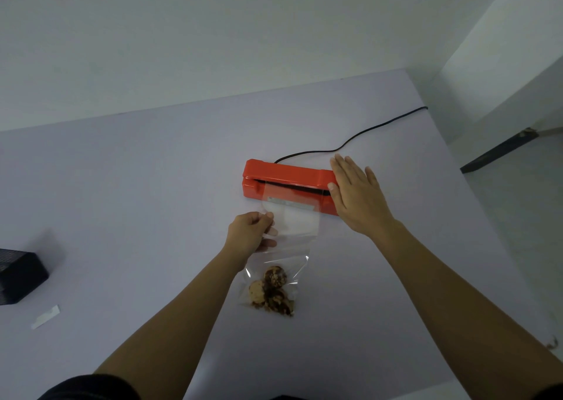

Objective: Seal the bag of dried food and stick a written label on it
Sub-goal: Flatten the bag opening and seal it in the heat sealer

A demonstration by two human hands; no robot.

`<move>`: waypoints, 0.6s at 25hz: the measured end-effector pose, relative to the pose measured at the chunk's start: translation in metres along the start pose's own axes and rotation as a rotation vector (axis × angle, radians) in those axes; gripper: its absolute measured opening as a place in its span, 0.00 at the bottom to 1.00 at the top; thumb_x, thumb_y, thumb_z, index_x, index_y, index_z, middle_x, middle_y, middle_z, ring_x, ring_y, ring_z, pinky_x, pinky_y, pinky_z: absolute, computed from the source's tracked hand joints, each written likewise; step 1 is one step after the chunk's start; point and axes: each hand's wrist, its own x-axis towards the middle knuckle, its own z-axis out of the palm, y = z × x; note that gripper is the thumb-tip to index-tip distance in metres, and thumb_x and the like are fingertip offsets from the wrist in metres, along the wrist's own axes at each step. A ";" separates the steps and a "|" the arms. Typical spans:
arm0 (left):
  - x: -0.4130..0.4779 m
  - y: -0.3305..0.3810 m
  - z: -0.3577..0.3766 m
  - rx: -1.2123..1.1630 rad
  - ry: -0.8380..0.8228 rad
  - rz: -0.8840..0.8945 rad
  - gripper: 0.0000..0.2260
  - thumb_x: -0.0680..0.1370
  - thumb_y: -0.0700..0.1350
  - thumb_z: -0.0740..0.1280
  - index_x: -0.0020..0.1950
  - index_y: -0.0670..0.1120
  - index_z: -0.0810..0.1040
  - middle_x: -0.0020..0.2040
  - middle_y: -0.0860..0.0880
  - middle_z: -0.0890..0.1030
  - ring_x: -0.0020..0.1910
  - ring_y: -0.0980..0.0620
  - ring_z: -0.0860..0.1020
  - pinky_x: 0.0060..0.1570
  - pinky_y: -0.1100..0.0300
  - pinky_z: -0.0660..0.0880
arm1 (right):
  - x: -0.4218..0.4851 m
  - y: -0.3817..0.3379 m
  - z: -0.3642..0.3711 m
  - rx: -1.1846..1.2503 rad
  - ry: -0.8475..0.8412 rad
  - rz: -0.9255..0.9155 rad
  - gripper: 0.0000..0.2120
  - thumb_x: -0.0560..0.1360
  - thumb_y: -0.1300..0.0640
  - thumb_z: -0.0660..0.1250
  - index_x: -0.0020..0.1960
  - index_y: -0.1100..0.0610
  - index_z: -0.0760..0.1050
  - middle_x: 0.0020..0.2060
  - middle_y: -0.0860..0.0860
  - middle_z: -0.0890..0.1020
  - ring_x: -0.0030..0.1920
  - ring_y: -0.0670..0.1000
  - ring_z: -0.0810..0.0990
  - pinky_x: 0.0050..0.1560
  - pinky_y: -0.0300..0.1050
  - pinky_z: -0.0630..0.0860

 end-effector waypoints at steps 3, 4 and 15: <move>0.001 0.000 -0.001 0.001 0.000 -0.001 0.11 0.79 0.48 0.64 0.46 0.41 0.79 0.37 0.48 0.82 0.30 0.49 0.81 0.27 0.63 0.77 | 0.001 0.001 0.006 0.008 -0.017 0.006 0.25 0.81 0.48 0.43 0.75 0.57 0.49 0.76 0.53 0.54 0.76 0.51 0.50 0.73 0.54 0.47; 0.001 0.000 -0.002 0.005 0.000 0.001 0.11 0.79 0.48 0.64 0.46 0.41 0.79 0.37 0.48 0.82 0.30 0.49 0.81 0.27 0.63 0.77 | 0.002 0.002 0.007 0.010 -0.016 0.007 0.26 0.80 0.48 0.43 0.75 0.57 0.49 0.76 0.53 0.54 0.75 0.52 0.51 0.73 0.55 0.47; 0.003 -0.004 0.000 0.055 0.021 0.046 0.11 0.79 0.49 0.64 0.44 0.43 0.79 0.38 0.47 0.82 0.30 0.50 0.81 0.30 0.62 0.77 | 0.004 0.003 0.015 0.042 -0.043 0.041 0.25 0.81 0.50 0.45 0.76 0.57 0.47 0.76 0.52 0.51 0.76 0.51 0.46 0.73 0.54 0.46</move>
